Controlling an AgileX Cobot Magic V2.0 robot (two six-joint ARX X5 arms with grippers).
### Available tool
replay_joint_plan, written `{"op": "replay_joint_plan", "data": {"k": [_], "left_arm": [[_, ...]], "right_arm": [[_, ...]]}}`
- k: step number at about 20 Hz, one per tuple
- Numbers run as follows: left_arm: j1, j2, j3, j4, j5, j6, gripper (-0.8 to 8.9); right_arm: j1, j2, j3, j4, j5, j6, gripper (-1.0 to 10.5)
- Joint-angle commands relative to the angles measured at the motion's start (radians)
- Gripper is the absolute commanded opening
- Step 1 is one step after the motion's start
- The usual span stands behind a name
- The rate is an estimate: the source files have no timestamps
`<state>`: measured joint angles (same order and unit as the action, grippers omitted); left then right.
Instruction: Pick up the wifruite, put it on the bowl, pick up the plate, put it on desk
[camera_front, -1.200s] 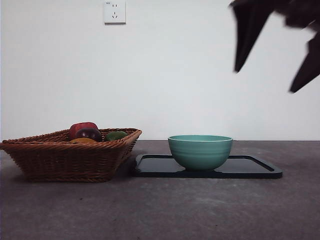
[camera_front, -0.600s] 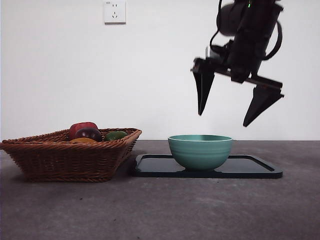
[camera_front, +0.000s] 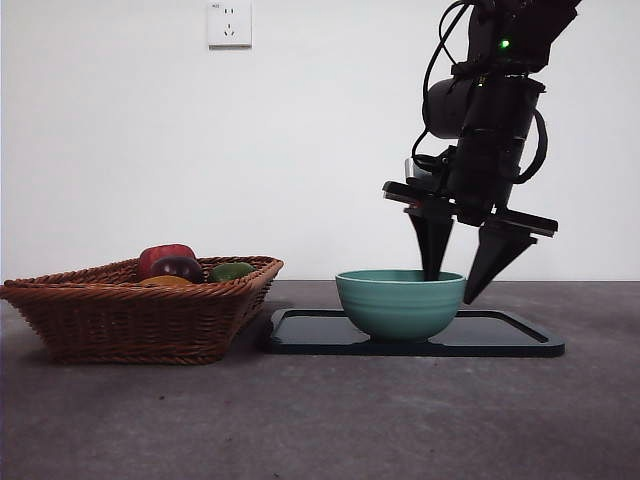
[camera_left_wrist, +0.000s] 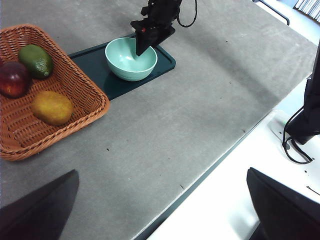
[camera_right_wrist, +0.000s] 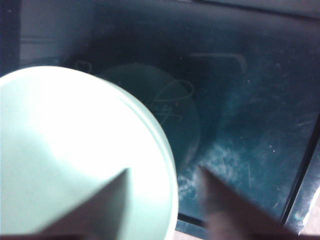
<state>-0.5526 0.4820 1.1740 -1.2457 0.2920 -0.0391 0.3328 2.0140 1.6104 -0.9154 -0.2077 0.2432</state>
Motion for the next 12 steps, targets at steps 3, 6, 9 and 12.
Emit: {"op": "replay_joint_plan", "data": {"k": [3, 6, 9, 12], "left_arm": [[-0.006, 0.003, 0.011, 0.01, 0.004, 0.001, 6.57], [-0.006, 0.003, 0.01, 0.01, 0.004, 0.001, 6.57], [-0.006, 0.003, 0.01, 0.01, 0.004, 0.001, 6.57], [-0.006, 0.003, 0.011, 0.01, 0.004, 0.001, 6.57]], "right_arm": [[0.003, 0.019, 0.022, 0.003, 0.015, -0.019, 0.1], [-0.008, 0.008, 0.026, -0.003, 0.023, -0.02, 0.1], [-0.013, -0.054, 0.027, -0.026, -0.002, -0.052, 0.1], [-0.013, -0.13, 0.027, -0.098, 0.001, -0.114, 0.1]]}}
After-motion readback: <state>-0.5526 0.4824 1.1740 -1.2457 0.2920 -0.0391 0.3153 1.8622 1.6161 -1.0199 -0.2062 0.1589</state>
